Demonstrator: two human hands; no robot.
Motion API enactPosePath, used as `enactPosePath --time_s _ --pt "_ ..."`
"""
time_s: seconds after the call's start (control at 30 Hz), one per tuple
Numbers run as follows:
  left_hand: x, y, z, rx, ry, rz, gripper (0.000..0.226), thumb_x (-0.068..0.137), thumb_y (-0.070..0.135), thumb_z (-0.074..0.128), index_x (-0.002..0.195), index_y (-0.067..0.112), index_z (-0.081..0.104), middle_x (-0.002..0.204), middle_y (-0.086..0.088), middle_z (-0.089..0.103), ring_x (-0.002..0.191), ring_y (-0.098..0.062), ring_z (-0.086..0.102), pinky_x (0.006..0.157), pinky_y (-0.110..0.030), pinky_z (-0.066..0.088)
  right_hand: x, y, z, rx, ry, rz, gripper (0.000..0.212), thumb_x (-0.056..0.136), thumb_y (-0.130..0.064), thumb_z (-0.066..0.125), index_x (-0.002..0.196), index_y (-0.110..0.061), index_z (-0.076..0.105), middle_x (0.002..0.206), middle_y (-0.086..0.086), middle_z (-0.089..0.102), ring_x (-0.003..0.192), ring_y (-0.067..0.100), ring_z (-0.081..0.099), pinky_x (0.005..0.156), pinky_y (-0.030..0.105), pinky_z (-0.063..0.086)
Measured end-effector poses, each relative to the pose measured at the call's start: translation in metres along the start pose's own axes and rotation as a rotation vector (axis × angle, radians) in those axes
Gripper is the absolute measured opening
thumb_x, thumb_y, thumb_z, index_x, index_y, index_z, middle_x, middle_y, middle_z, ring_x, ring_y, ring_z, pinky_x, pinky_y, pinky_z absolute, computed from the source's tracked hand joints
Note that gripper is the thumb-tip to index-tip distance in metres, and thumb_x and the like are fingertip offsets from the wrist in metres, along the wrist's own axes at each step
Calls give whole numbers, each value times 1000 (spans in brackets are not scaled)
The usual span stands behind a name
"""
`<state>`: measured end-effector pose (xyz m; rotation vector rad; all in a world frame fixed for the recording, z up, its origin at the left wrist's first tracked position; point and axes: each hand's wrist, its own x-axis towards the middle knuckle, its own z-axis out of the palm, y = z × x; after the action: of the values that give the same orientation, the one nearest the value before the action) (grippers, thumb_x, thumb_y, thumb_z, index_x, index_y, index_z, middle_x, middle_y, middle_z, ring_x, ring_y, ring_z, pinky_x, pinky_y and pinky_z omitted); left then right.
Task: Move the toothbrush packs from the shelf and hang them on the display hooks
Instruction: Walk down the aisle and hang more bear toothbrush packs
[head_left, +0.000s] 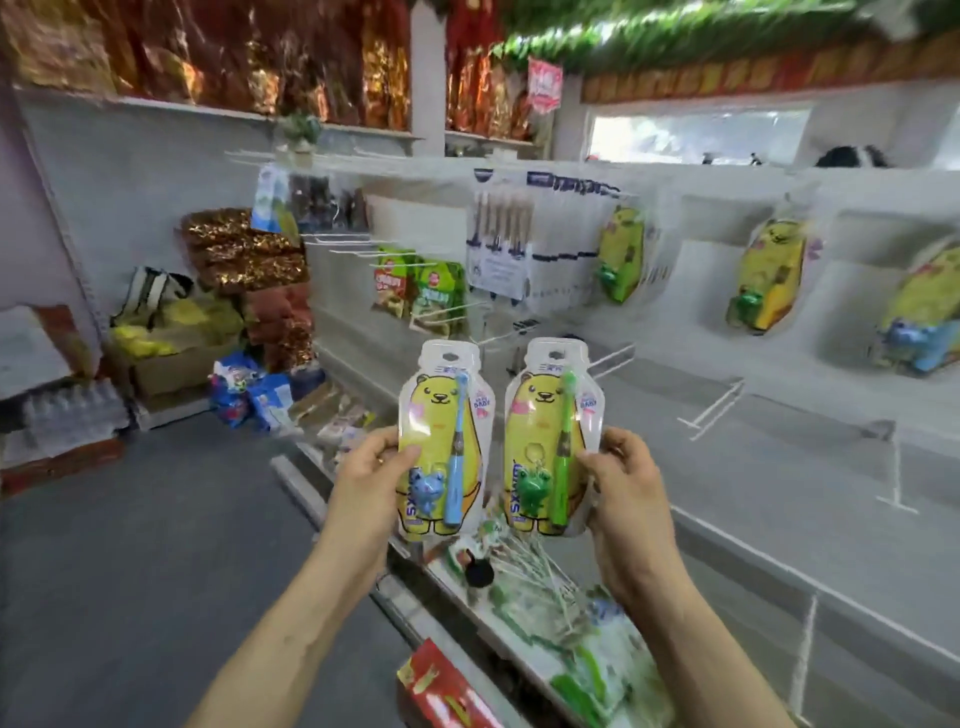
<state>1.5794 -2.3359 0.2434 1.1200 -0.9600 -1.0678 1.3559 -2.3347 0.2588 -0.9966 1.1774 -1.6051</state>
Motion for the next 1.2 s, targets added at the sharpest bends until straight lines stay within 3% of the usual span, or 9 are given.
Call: enactPosePath --time_s 0.17,0.27,0.33,0.43,0.57,0.7,0.8,1.03,1.2 --pt "76 9 45 -46 -133 -1 13 106 12 56 112 10 68 108 -20 77 89 -32 73 85 -53 58 55 -20 -4 5 95 -56 18 101 -5 56 114 -16 64 98 0 78 84 18 73 72 50 60" --pt "112 16 68 -80 -223 -20 14 107 11 56 115 9 67 105 -18 78 85 -29 75 74 -46 64 77 -30 -3 -32 184 -115 15 102 -4 57 110 -15 63 95 3 75 77 13 71 55 28 54" --pt "140 22 82 -98 -289 -25 15 106 11 56 117 7 65 107 -21 77 89 -35 74 83 -57 62 94 -40 2 -50 231 -163 13 102 -3 57 106 -15 62 92 4 72 75 12 69 58 32 53" --pt "181 29 96 -128 -382 -9 13 107 9 54 110 10 66 108 -22 77 88 -34 74 87 -62 59 117 -51 13 -54 310 -221 12 103 -3 57 106 -13 63 93 6 73 81 16 71 75 52 60" --pt "227 39 99 -112 -494 -3 13 107 11 55 107 14 68 106 -16 79 89 -31 75 88 -57 60 138 -53 40 -14 412 -230 11 104 -3 56 111 -9 62 102 13 74 87 16 74 86 59 60" --pt "269 48 101 -97 -588 30 14 107 14 55 114 14 67 108 -10 80 100 -34 76 91 -55 59 152 -48 64 -15 496 -257 11 105 -3 56 110 -10 62 93 0 77 86 14 75 91 63 60" --pt "289 48 108 -127 -605 11 14 107 11 55 115 11 67 108 -13 79 93 -28 76 86 -47 61 155 -43 72 -41 547 -265 11 105 -4 56 111 -10 63 94 1 77 91 19 76 91 65 59" --pt "319 49 116 -172 -603 9 15 107 11 55 115 11 67 107 -12 79 91 -28 76 82 -46 62 180 -65 88 -98 514 -298 12 106 -10 57 116 -15 61 106 5 78 101 26 77 83 56 64" --pt "334 52 125 -166 -627 25 16 107 13 55 117 13 68 107 -6 80 98 -28 77 87 -46 61 205 -86 104 -116 502 -359 13 107 -9 56 118 -14 58 98 4 79 93 22 78 78 52 65"
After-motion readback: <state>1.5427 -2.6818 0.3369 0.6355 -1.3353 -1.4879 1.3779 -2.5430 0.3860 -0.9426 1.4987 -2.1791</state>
